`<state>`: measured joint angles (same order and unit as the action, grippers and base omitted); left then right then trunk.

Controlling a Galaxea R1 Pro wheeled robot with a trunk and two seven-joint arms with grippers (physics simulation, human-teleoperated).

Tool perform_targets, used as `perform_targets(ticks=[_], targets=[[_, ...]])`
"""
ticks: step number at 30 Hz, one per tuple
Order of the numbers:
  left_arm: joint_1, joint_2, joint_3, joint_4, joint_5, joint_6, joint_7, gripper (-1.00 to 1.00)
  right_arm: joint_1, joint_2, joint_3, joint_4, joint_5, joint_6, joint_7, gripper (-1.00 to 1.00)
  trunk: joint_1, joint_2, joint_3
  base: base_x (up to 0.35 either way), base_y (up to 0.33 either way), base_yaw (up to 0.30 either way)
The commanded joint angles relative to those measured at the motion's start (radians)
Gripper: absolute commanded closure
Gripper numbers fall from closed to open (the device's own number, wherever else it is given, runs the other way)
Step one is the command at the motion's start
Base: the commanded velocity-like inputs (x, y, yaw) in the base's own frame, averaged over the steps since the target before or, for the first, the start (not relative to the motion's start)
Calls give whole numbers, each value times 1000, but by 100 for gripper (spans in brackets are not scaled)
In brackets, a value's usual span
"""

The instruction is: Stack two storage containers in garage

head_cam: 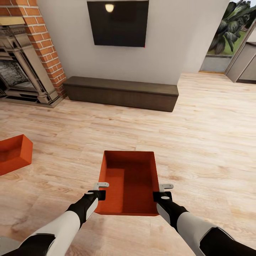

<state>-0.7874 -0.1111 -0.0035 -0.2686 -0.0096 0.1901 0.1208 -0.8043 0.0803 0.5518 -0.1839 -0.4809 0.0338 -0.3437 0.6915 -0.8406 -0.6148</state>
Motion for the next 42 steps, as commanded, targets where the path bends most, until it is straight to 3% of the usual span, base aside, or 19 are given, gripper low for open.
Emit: perform_targets(ticks=[1,33,42], targets=[[0,1,13,0,-7,8,10,100,-1,-1,-26,-12,10,5,35,100,-4,7,2,0,0,0],[0,2,13,-2,-7,6,9,100,-1,1,-26,-12,10,6,34,100,-126,231,103,0,0,0],[0,2,11,-5,-9,6,7,100,-1,1,-27,-12,10,6,34,100,-126,231,103,0,0,0]])
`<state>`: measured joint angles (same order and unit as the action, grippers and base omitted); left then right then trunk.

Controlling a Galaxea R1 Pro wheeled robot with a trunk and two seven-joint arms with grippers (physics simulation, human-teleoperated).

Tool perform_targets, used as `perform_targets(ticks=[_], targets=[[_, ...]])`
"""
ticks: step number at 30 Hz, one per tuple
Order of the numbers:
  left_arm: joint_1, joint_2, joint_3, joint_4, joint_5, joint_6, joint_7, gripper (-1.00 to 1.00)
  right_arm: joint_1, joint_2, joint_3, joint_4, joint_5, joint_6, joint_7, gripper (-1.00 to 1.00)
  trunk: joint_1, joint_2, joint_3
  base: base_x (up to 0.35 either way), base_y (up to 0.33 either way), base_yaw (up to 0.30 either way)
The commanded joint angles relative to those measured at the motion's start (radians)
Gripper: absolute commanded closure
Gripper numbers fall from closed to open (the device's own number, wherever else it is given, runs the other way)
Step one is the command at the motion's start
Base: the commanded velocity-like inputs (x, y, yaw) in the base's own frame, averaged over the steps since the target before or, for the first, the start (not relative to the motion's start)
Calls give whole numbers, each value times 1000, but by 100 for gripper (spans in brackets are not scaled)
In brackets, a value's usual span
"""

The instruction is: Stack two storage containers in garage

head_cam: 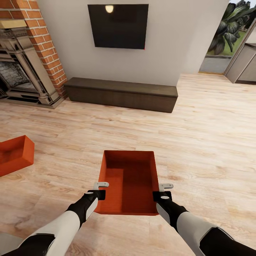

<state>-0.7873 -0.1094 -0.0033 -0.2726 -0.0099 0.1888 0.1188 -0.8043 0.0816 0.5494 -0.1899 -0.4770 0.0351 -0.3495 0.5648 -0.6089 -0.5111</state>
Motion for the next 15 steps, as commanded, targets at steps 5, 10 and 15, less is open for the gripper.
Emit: perform_targets(ticks=[5,10,15], targets=[[0,0,11,-1,-8,8,10,100,-1,0,-26,-6,5,4,39,100,0,-1,0,0,0,0],[0,0,11,0,-8,8,9,100,-1,0,-28,-6,5,5,38,100,0,-1,6,0,0,0],[0,0,11,0,-8,8,10,100,-1,0,-28,-6,5,5,38,100,0,-1,14,0,0,0]])
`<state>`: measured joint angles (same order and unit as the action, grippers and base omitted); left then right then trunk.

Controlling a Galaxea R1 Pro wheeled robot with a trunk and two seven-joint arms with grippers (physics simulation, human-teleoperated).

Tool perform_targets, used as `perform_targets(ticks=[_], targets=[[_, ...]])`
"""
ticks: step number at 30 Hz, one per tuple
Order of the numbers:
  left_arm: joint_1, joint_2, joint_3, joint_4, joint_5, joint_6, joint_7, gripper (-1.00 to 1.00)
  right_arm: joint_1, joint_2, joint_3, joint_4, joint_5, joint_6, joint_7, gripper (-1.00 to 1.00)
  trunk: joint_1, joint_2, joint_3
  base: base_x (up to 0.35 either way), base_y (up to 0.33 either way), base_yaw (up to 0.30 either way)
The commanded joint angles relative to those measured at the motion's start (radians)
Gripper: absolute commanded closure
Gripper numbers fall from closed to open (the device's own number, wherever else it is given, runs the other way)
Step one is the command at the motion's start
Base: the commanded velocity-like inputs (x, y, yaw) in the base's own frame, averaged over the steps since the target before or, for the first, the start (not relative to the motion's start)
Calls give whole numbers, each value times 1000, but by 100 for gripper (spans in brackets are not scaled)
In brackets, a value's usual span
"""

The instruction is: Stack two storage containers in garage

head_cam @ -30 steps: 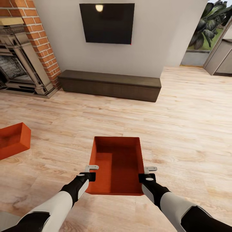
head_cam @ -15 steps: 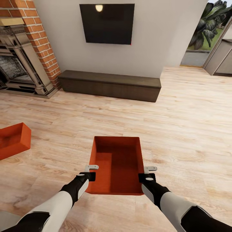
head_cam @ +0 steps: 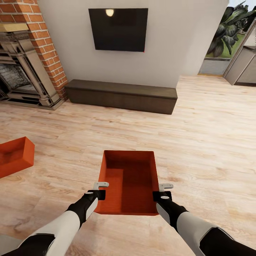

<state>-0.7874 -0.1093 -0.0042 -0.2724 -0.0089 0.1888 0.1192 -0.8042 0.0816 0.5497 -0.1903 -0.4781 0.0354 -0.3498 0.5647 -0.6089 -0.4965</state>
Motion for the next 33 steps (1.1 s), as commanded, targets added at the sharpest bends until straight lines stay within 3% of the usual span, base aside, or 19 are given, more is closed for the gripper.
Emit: perform_targets(ticks=[1,33], targets=[[0,0,12,-1,-10,8,9,100,-1,0,-28,-6,6,5,38,100,0,-1,1,0,0,0],[0,0,12,-1,-10,8,10,100,-1,0,-27,-6,6,5,38,100,0,-1,50,0,0,0]])
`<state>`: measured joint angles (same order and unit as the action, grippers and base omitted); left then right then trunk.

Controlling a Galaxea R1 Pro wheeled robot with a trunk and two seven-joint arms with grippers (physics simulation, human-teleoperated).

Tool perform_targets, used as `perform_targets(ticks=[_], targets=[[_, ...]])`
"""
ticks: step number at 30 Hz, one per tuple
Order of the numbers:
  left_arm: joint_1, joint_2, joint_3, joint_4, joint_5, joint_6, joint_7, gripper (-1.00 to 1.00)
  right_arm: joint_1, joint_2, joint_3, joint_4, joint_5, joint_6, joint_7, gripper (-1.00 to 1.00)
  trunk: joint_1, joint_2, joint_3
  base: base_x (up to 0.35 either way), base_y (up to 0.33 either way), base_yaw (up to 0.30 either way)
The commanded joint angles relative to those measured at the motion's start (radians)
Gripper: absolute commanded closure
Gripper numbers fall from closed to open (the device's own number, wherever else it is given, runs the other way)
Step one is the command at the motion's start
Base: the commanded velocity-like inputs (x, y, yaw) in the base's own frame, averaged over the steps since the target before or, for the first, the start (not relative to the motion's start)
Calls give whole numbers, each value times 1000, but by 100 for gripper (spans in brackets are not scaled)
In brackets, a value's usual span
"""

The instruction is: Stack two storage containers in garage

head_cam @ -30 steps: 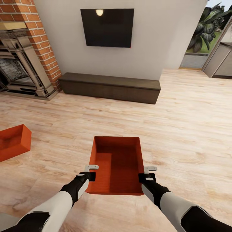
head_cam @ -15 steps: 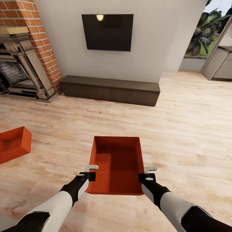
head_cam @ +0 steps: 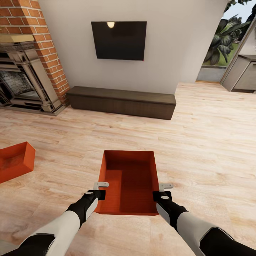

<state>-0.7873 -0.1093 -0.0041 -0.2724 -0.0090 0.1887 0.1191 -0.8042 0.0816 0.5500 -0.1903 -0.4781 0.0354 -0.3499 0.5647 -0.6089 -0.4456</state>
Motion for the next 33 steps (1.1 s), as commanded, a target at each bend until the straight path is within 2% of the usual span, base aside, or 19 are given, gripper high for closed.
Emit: perform_targets(ticks=[1,33], targets=[[0,0,12,-1,-9,8,10,100,-1,0,-27,-6,6,5,38,100,0,-1,0,0,0,0],[0,0,12,-1,-9,8,9,100,-1,0,-26,-6,6,5,38,100,0,-1,50,0,0,0]])
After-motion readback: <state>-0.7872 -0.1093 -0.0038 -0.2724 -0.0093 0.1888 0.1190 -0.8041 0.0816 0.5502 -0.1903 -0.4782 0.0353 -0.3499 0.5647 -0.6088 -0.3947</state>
